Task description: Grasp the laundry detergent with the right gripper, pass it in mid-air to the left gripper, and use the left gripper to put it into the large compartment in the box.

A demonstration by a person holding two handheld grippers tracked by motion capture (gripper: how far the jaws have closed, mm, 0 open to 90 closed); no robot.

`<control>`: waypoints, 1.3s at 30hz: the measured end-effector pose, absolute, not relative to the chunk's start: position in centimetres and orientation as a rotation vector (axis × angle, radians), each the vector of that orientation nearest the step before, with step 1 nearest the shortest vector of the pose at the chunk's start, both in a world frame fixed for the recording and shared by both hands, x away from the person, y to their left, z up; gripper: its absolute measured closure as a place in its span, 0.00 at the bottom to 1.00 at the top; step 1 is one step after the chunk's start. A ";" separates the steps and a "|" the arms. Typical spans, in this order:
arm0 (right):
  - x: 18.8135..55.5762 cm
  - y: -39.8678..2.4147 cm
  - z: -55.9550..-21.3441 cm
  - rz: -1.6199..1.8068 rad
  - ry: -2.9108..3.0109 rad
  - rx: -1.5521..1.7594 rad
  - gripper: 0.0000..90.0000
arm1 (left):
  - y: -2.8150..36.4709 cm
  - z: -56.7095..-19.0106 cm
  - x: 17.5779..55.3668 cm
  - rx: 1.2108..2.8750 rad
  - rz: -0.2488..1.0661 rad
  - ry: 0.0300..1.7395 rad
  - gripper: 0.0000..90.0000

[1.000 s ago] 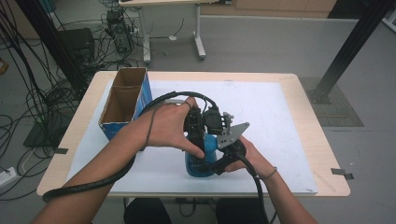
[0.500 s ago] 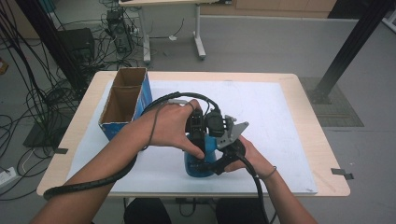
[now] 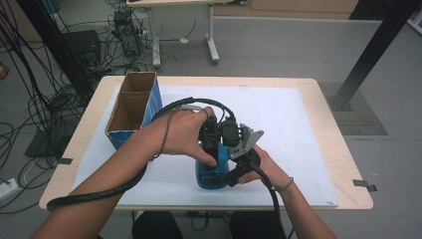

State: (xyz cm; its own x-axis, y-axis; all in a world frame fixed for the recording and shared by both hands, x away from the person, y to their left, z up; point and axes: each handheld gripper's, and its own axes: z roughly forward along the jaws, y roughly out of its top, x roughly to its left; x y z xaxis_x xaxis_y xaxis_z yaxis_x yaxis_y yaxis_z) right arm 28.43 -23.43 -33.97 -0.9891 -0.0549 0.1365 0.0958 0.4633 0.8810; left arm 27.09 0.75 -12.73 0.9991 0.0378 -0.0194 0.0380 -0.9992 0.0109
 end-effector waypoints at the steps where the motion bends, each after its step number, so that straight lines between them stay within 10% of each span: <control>1: 28.4 -23.4 -34.0 -1.555 -2.561 -0.035 0.47 | 0.7 -12.7 27.1 3.131 -0.031 0.061 0.41; 39: 28.3 -23.4 -34.0 -1.581 -2.561 -0.026 0.47 | 1.1 -12.3 26.8 3.118 -0.018 0.088 0.42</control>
